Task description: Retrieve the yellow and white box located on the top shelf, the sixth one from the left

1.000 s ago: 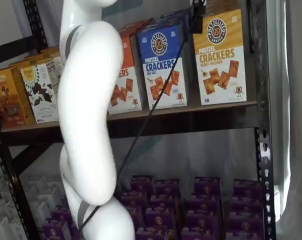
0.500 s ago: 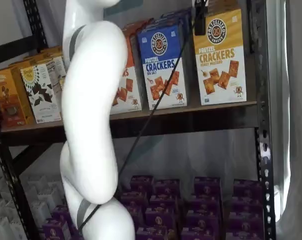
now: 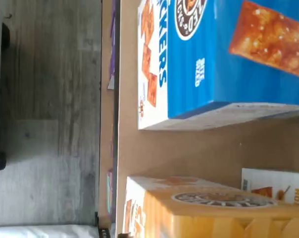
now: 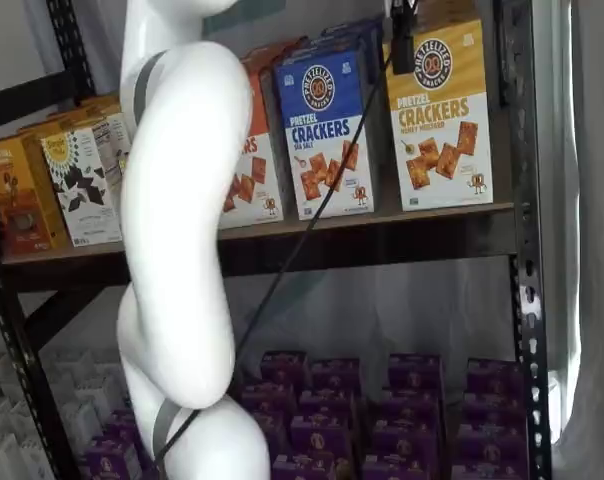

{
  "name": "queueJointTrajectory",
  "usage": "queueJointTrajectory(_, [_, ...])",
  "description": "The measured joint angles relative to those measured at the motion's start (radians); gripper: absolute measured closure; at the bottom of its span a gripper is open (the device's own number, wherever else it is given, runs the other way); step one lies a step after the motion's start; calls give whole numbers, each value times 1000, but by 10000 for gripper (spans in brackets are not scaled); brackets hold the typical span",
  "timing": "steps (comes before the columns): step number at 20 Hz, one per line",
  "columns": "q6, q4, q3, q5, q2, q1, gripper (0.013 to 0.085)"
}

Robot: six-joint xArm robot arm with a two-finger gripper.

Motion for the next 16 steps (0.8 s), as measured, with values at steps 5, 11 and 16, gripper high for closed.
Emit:
queueJointTrajectory(5, [2,-31,-17,28,7,11,130])
queueJointTrajectory(11, [-1,-46,-5,30,0,15,130])
queueJointTrajectory(16, [-1,-46,2,29,-4,15,130])
